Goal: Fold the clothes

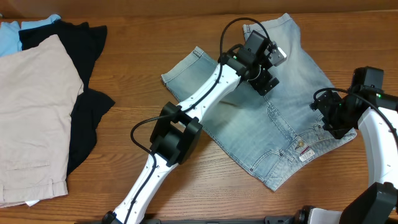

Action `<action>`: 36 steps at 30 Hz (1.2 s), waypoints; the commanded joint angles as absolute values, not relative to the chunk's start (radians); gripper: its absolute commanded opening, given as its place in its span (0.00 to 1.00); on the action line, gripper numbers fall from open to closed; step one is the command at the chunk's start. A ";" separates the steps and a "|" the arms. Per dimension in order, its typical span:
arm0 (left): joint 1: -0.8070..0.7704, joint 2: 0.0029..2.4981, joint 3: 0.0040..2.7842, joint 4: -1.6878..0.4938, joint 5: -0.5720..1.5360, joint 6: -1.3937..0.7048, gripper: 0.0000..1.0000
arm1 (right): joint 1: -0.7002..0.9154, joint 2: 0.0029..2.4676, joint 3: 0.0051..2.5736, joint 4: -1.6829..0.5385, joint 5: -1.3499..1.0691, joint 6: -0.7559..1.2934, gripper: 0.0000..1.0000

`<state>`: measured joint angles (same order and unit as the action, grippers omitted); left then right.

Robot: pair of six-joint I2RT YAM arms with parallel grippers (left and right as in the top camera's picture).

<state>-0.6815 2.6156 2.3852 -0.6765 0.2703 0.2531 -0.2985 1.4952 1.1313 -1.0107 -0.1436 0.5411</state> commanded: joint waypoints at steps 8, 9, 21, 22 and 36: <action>-0.715 2.629 2.328 -0.677 0.339 0.451 1.00 | -0.299 1.477 1.148 -1.009 -0.154 0.515 0.77; -0.719 2.629 2.315 -0.675 0.334 0.459 1.00 | -0.299 1.477 1.148 -1.009 -0.154 0.515 0.77; -0.663 2.629 2.258 -0.662 -0.097 0.455 1.00 | -0.299 1.478 1.147 -1.028 -0.150 0.496 0.78; -0.649 2.629 2.258 -0.660 -0.103 0.431 1.00 | -0.299 1.477 1.147 -1.028 -0.149 0.496 0.78; -0.488 2.629 2.258 -1.082 -0.317 0.175 1.00 | -0.297 1.480 1.146 -1.015 -0.150 0.496 0.82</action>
<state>-0.5438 2.5782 2.2993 -0.9485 -0.1883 0.2897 -0.2985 1.4952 1.1313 -1.0206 -0.1524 0.5003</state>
